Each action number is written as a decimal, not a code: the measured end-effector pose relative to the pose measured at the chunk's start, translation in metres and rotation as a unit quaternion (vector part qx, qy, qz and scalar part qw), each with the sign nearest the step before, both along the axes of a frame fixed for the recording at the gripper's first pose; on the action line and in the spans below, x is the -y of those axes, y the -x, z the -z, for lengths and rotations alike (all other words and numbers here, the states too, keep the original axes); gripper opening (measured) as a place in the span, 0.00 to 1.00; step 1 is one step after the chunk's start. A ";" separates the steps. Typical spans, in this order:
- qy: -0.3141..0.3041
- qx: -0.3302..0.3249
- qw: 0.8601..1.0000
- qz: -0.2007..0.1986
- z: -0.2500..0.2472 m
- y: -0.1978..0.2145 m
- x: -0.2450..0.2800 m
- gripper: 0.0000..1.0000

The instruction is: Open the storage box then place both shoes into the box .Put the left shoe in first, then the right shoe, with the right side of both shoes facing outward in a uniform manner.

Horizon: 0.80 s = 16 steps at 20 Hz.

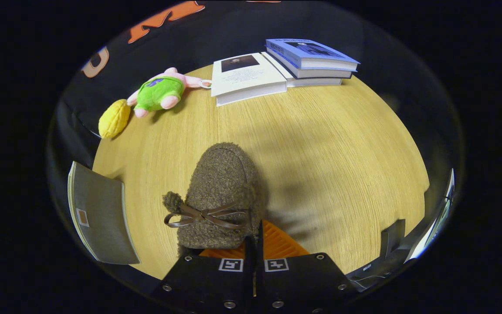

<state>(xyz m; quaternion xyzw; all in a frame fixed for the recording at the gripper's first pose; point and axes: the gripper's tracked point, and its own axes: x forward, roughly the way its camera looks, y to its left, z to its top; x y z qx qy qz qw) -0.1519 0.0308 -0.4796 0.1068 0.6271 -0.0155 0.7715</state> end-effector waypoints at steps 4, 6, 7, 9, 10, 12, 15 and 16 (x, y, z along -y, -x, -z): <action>-0.023 0.009 0.999 -0.028 -0.039 -0.007 -0.044 0.04; -0.040 0.021 0.998 -0.045 -0.061 -0.014 -0.072 0.03; -0.051 0.027 0.997 -0.051 -0.073 -0.017 -0.086 0.03; -0.073 0.042 0.994 -0.063 -0.096 -0.024 -0.116 0.03; -0.082 0.048 0.993 -0.069 -0.103 -0.025 -0.131 0.04; -0.090 0.062 0.991 -0.075 -0.121 -0.030 -0.155 0.04; -0.108 0.080 0.987 -0.086 -0.145 -0.037 -0.199 0.04; -0.116 0.085 0.985 -0.091 -0.153 -0.038 -0.214 0.03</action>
